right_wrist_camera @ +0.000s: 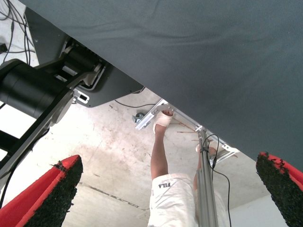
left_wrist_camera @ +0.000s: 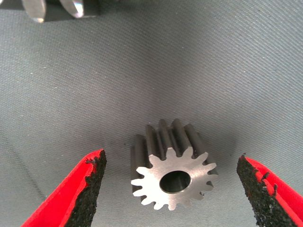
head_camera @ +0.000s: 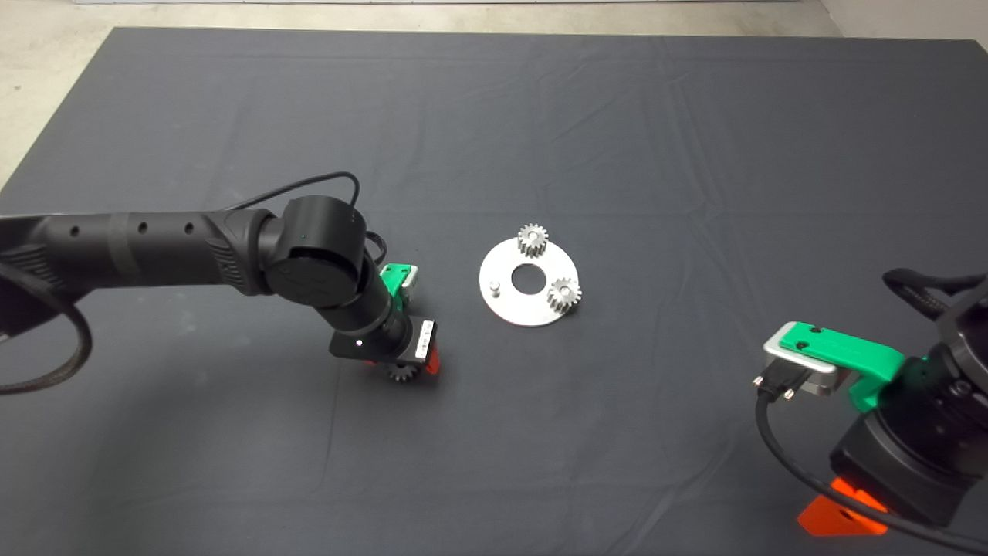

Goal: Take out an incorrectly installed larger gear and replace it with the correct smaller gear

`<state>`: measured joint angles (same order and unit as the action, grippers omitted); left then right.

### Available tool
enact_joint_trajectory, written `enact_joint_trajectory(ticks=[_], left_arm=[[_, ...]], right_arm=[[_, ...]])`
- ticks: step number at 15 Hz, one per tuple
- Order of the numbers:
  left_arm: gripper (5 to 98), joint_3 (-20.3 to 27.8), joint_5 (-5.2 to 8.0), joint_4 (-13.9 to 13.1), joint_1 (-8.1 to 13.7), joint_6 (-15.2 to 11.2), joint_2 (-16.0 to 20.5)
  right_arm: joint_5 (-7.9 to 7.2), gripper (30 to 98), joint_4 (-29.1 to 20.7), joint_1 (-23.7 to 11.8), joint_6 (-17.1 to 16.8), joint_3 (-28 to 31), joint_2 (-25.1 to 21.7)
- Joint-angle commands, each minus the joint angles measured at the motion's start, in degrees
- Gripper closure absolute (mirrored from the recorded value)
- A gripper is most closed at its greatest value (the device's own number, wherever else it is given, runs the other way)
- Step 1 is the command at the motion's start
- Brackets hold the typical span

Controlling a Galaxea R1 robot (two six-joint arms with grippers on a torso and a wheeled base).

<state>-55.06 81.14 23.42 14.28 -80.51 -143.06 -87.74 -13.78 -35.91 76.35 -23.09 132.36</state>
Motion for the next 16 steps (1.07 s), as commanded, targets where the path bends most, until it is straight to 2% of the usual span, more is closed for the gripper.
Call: enact_joint_trajectory(ticks=[1,3,5,8,13,16], left_arm=[[33.7,0.06,2.52,0.40,0.58,0.09,-1.12],[34.3,0.06,2.79,0.40,0.58,0.00,-1.98],[38.8,-0.11,2.97,0.40,0.58,0.01,-2.37],[38.8,-0.29,4.29,0.40,0.58,0.00,-2.54],[47.6,-0.11,4.38,0.40,0.58,0.00,-2.58],[48.7,-0.10,4.38,0.42,0.58,0.08,-2.54]], right_arm=[[-4.99,31.6,-1.43,-1.27,0.20,0.17,-0.12],[-4.99,31.6,-1.43,-1.27,0.29,0.17,-0.12],[-4.99,31.6,-1.43,-1.27,0.28,0.17,-0.12],[-4.99,31.6,-1.43,-1.27,0.28,0.17,-0.12],[-4.99,31.6,-1.43,-1.27,0.26,0.17,-0.12],[-4.99,31.6,-1.43,-1.27,0.21,0.17,-0.12]])
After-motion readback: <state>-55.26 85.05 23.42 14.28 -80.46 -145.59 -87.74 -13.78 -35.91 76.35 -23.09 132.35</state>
